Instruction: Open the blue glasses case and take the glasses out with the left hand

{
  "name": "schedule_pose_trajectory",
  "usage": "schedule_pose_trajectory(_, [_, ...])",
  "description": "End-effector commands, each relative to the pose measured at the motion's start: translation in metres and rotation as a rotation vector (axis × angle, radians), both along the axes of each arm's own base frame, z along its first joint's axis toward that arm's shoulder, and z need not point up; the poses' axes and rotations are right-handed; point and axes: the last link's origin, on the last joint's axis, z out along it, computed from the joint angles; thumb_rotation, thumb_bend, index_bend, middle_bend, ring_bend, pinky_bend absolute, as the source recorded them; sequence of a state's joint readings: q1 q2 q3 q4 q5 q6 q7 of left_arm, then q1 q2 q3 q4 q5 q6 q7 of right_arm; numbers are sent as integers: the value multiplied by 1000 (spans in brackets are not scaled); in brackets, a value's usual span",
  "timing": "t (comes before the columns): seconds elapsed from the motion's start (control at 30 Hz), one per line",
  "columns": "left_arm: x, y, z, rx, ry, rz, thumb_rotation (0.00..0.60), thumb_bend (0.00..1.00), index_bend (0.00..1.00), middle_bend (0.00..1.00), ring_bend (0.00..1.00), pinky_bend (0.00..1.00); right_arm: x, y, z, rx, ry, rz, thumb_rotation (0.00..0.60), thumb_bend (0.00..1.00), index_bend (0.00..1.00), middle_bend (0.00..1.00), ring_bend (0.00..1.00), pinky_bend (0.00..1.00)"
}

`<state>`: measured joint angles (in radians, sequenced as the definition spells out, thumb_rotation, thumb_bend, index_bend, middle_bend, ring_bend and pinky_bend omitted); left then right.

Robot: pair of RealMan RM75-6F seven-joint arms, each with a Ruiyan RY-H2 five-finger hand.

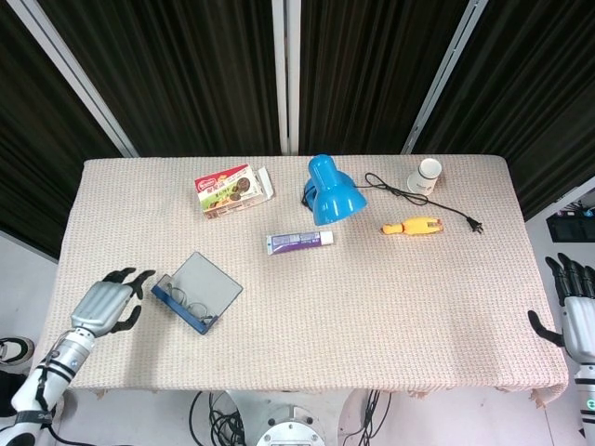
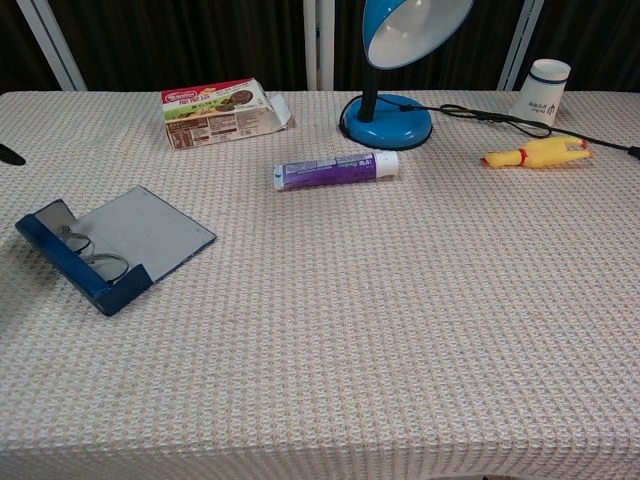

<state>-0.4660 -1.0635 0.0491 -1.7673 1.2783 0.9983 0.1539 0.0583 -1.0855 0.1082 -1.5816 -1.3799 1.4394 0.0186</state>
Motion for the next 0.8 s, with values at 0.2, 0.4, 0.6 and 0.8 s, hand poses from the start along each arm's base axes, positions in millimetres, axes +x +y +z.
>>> schedule_pose_trajectory(0.2, [0, 3, -11, -43, -12, 30, 600, 564, 84, 349, 78, 183, 2, 0, 2, -4, 1, 6, 600, 246, 0, 0, 0, 0])
schedule_pose_trajectory(0.4, [-2, 10, -20, -54, -43, 47, 600, 577, 74, 307, 78, 186, 0, 1, 1, -1, 0, -4, 600, 247, 0, 0, 0, 0])
schedule_pose_trajectory(0.6, [-2, 17, -26, -64, -56, 46, 600, 594, 64, 282, 53, 186, -2, 0, 2, -2, 0, -6, 600, 248, 0, 0, 0, 0])
schedule_pose_trajectory(0.8, [3, 25, -34, -87, -74, 39, 600, 613, 64, 278, 51, 186, -3, 0, 1, 0, 0, -10, 600, 247, 0, 0, 0, 0])
